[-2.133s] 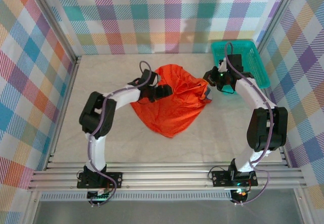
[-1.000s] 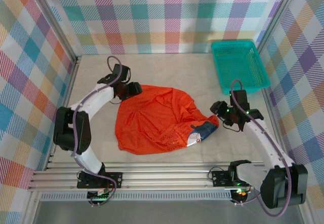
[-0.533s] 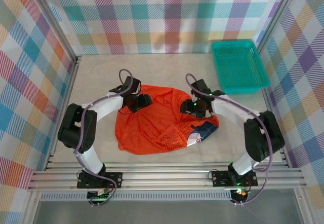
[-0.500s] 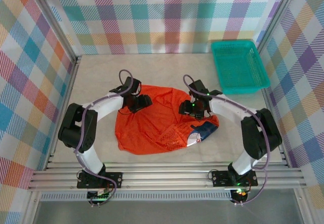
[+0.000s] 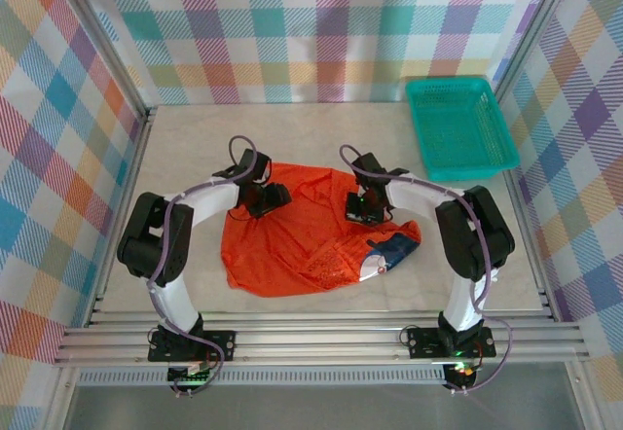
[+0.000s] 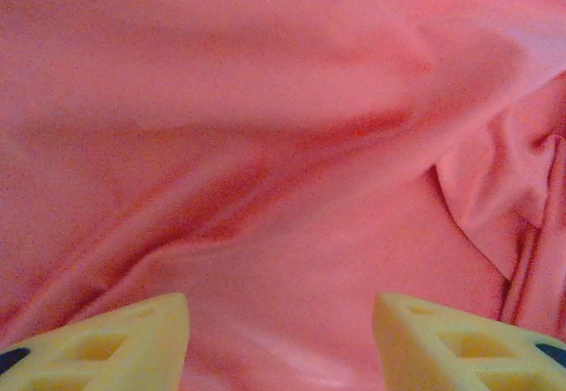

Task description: Fold the inside-out t-shirt

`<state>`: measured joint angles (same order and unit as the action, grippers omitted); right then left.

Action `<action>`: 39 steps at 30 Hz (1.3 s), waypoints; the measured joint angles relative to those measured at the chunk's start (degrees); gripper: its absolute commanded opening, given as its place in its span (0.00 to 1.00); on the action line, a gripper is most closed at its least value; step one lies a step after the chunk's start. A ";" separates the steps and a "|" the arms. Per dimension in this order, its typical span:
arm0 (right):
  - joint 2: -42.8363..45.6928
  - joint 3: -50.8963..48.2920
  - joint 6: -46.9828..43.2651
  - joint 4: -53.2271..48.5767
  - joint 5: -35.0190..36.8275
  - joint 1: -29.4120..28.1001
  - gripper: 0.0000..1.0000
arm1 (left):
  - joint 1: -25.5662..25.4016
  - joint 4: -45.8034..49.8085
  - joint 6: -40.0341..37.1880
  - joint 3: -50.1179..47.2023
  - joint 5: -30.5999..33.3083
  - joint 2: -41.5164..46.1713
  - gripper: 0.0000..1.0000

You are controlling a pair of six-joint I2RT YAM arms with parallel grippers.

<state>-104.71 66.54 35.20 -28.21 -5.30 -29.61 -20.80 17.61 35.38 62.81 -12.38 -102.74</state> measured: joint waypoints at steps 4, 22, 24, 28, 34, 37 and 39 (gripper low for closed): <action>0.17 3.45 -1.46 -1.22 1.18 0.42 0.00 | 2.73 0.02 -0.02 0.00 0.11 -0.22 0.54; -4.02 37.79 -11.06 -13.77 3.76 16.11 0.59 | 12.09 7.23 -4.44 15.34 7.98 -7.02 0.47; -4.00 36.96 -11.47 -15.72 2.95 15.30 0.58 | 10.69 8.28 -5.29 14.88 9.16 -4.31 0.51; 1.77 24.48 -11.45 -14.29 -0.48 11.32 0.51 | 3.65 8.02 -6.01 12.74 9.68 3.93 0.56; 12.98 -0.42 -7.10 -9.94 -8.02 3.15 0.51 | -5.01 0.74 -2.54 10.49 2.54 2.91 0.55; 14.34 -4.66 -6.08 -10.05 -8.26 0.87 0.53 | -4.52 0.04 -1.46 10.45 1.90 -2.89 0.55; 14.32 -4.76 -5.99 -9.84 -7.52 -0.79 0.55 | -4.17 0.39 -1.09 10.45 1.99 -5.60 0.55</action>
<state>-90.39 61.78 29.21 -38.04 -12.82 -30.39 -24.97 18.00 34.28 73.25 -10.39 -108.33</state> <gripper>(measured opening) 0.540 0.555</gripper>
